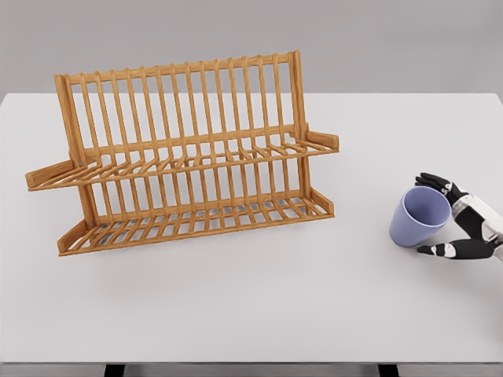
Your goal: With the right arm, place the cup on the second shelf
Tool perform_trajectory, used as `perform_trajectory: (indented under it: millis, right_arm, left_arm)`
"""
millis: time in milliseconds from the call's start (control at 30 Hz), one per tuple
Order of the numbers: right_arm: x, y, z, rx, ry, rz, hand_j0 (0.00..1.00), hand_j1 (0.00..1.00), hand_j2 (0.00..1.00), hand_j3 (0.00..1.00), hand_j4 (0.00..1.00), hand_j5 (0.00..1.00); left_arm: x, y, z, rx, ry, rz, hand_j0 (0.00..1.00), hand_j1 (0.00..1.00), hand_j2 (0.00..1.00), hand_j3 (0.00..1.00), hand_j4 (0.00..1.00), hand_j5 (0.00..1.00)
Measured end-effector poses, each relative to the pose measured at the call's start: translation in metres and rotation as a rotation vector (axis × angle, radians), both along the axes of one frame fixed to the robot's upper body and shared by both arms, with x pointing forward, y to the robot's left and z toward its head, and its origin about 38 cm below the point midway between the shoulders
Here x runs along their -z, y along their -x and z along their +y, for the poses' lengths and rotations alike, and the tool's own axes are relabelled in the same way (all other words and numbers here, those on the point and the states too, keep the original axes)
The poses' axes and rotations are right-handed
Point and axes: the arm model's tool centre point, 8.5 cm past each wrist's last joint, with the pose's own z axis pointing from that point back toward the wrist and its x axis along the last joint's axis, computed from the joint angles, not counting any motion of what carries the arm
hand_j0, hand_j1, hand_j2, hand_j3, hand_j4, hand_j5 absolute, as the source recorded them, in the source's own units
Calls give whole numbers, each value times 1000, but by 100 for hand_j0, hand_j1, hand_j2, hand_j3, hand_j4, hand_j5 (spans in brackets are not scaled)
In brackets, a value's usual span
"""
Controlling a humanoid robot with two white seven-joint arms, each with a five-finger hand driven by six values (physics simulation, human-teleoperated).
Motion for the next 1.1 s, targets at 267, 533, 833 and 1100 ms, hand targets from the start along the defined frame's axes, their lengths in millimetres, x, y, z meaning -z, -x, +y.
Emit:
perform_trajectory:
  millis: [267,533,833,1100]
  right_arm:
    - [-2,-2,1,-3,-2,-7,100,100,100,100,100,100]
    - [-5,-7,5,-7,-9,-21,100,100,100,100,100,100]
    - [-3,-11,13,-15,-36,-21,100,100,100,100,100,100]
    - [-3,-11,13,-12,-42,-18,77,77,77,77,77,77]
  left_arm:
    - [0,0,0,0,0,0,100,100,100,100,100,100]
    - [0,0,0,0,0,0,100,100,100,100,100,100]
    - [0,0,0,0,0,0,100,100,100,100,100,100]
    - [0,0,0,0,0,0,100,100,100,100,100,100]
